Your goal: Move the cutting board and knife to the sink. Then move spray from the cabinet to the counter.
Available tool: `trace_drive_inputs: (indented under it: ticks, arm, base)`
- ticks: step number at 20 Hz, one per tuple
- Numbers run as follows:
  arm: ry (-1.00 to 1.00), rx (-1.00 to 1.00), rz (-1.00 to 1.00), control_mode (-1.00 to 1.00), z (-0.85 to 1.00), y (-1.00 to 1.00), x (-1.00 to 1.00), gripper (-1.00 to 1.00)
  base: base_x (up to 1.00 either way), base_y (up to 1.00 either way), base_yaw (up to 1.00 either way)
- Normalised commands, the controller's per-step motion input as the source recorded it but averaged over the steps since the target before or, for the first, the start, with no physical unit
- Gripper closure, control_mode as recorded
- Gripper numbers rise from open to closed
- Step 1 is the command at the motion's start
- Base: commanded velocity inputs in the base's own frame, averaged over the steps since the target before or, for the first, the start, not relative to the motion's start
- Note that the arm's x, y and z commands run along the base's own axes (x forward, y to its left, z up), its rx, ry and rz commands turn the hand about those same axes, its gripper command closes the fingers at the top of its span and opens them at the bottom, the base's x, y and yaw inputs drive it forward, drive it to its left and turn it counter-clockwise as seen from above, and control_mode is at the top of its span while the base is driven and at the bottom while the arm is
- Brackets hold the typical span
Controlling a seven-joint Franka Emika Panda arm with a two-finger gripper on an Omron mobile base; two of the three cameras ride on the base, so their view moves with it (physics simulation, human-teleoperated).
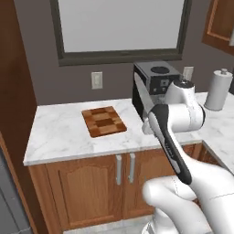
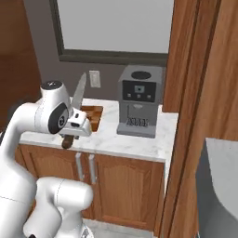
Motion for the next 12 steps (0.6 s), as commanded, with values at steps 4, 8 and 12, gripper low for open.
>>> trace_drive_inputs:
  ticks: [4, 8, 12]
  arm:
    - [0.0, 0.0, 0.0, 1.0, 0.0, 0.0, 0.0, 1.0]
    - [0.0, 0.0, 0.0, 1.0, 0.0, 0.0, 0.0, 1.0]
    - [0.0, 0.0, 0.0, 1.0, 0.0, 0.0, 0.0, 1.0]
  base:
    - [-0.83, 0.52, -0.7]
    - [-0.36, 0.16, -0.98]
    - [-0.17, 0.08, -1.0]
